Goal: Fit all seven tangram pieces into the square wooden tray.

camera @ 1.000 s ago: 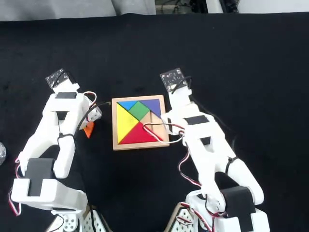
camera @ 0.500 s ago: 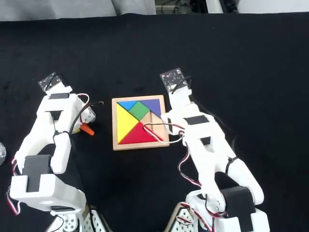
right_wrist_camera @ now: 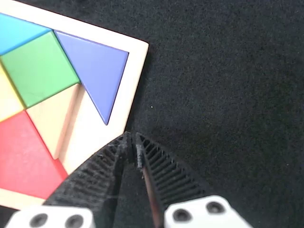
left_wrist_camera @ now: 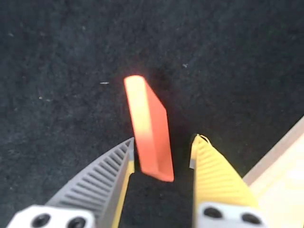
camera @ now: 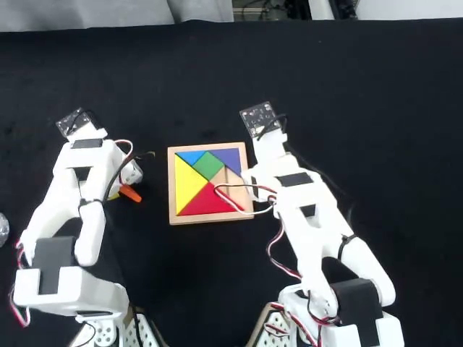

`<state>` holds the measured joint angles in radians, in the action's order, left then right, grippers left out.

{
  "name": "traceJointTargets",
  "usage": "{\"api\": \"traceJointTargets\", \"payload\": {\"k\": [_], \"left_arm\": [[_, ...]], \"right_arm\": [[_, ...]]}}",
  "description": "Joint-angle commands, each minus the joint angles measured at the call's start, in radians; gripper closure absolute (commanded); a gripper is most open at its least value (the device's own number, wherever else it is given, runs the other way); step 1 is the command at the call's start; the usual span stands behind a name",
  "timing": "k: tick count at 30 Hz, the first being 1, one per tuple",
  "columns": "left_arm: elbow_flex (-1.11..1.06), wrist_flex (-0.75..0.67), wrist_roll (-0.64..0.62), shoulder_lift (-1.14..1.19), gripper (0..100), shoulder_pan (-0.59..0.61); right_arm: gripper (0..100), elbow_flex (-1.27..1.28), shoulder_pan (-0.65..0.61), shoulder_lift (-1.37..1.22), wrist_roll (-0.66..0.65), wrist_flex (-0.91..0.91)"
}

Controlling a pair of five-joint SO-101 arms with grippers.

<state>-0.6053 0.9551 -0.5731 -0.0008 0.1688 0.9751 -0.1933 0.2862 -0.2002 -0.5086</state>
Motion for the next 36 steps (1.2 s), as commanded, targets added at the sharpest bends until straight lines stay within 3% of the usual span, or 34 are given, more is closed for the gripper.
{"api": "traceJointTargets", "payload": {"k": [1,5,13,16,21,26,32,36], "left_arm": [[-0.021,-0.011,0.005,-0.098,87,0.012],[-0.071,-0.071,0.012,-0.135,96,0.012],[-0.077,-0.078,0.014,-0.138,96,0.010],[-0.031,-0.043,0.078,-0.166,96,-0.018],[0.154,0.158,0.212,-0.270,96,-0.157],[0.306,0.331,0.474,-0.287,96,-0.407],[0.387,0.331,0.420,-0.203,96,-0.555],[0.401,0.222,0.261,-0.091,96,-0.633]], "right_arm": [[98.7,-0.047,0.009,-0.005,-0.009,-0.002],[98.7,-0.047,0.009,-0.005,-0.009,-0.002],[98.7,-0.047,0.011,-0.005,-0.009,-0.002],[98.7,-0.045,0.014,-0.001,-0.009,0.000],[98.7,-0.047,0.026,0.001,-0.009,0.002],[98.7,-0.068,0.118,0.002,0.040,0.008],[98.7,-0.097,0.259,0.002,0.183,0.012],[98.7,-0.101,0.305,0.002,0.216,0.020]]}}
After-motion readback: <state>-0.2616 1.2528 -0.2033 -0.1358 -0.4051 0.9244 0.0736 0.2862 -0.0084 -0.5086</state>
